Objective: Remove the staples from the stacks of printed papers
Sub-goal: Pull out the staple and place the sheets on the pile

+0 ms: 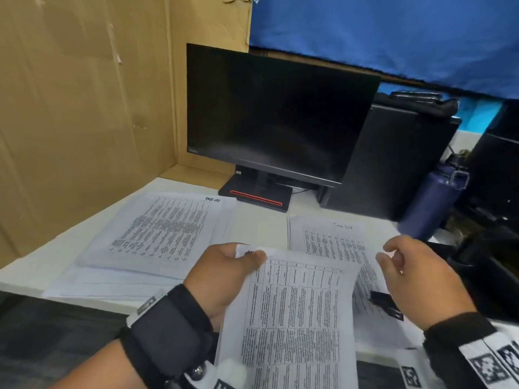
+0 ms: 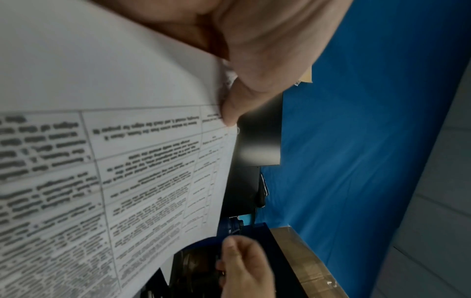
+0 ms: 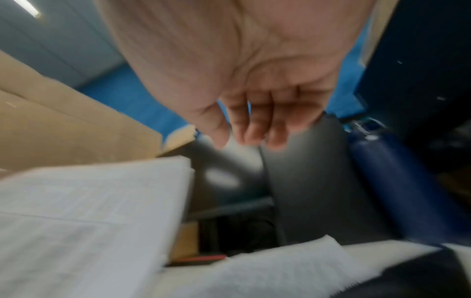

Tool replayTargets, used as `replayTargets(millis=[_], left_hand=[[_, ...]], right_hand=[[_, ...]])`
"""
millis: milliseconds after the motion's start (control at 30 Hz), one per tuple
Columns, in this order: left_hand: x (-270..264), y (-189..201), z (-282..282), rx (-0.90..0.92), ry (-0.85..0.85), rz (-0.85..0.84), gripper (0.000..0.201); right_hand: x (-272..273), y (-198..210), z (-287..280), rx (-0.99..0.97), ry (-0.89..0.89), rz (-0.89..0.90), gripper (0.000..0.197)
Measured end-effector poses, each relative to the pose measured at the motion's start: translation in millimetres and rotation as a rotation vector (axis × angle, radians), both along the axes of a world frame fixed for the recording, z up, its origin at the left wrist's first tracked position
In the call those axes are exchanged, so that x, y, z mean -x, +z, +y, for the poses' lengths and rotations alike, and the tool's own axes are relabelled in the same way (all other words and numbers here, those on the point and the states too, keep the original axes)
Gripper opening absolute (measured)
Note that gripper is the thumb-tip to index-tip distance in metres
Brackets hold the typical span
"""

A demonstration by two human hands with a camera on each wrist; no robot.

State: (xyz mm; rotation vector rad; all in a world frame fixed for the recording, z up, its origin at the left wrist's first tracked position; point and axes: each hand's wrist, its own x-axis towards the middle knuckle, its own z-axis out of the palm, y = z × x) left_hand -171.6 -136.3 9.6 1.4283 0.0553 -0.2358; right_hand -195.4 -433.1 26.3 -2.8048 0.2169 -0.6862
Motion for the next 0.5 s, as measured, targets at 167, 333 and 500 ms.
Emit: replayTargets(millis=[167, 333, 500], left_hand=[[10, 5, -11, 0.029, -0.073, -0.036, 0.014], [18, 6, -18, 0.058, -0.124, -0.092, 0.013], [19, 5, -18, 0.062, -0.133, -0.153, 0.012]], right_hand=[[42, -7, 85, 0.061, 0.442, -0.175, 0.006], [31, -20, 100, -0.136, 0.473, -0.176, 0.017], [31, -15, 107, -0.053, 0.493, -0.27, 0.012]])
